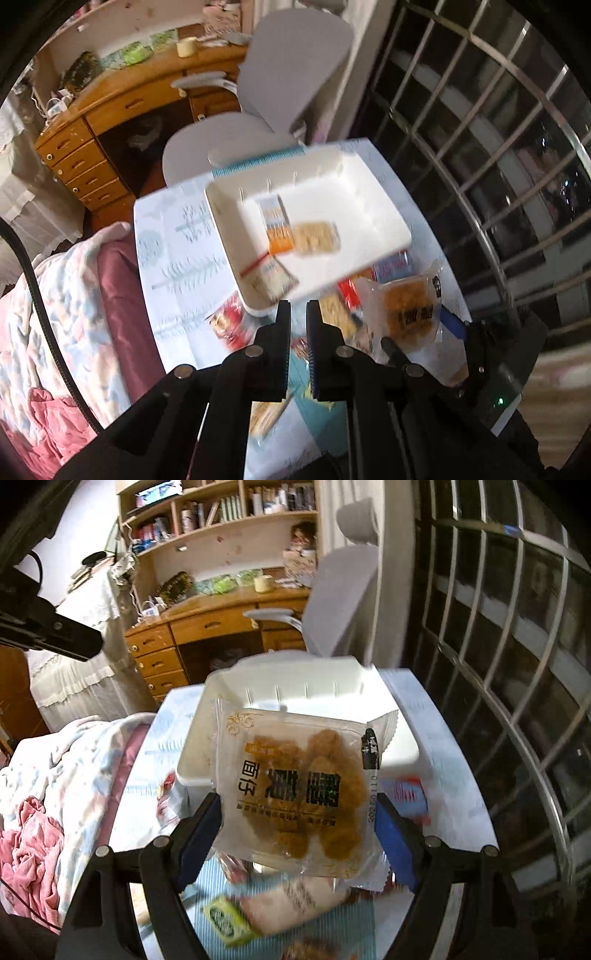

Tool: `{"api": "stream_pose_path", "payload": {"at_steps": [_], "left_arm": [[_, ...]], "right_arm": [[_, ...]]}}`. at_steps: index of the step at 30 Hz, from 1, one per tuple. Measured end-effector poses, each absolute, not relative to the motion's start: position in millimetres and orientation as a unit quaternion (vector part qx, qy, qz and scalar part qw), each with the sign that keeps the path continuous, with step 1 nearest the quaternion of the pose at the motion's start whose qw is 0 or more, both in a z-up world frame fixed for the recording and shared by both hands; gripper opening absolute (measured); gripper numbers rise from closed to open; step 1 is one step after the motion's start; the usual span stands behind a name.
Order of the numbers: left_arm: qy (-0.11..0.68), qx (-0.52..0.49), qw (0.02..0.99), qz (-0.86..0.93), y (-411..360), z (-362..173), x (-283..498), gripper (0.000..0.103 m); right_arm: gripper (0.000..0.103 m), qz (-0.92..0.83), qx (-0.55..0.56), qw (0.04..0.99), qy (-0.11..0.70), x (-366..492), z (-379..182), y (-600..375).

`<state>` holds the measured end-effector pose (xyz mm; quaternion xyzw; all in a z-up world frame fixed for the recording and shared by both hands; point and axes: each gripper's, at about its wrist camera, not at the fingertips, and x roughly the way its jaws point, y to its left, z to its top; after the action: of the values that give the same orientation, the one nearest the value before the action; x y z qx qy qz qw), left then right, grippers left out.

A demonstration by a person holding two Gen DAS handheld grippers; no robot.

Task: Organize snacks
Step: 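Carry the yellow puff packet into the white tray and open the right gripper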

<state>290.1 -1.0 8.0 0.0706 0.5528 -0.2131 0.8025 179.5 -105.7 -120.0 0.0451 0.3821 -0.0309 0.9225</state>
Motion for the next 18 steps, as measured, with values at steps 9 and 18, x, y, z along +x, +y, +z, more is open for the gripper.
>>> {"api": "stream_pose_path", "payload": {"at_steps": [9,18], "left_arm": [[0.552,0.026,0.809,-0.2,-18.6,-9.6,338.6,0.006],[0.592,-0.01,0.784,-0.185,-40.3,-57.9,366.7,0.009]], "right_arm": [[0.082,-0.002,0.035,0.925,0.378,241.1,-115.6,-124.2],[0.087,0.029,0.087,0.908,0.408,280.3,-140.6,-153.1]]}}
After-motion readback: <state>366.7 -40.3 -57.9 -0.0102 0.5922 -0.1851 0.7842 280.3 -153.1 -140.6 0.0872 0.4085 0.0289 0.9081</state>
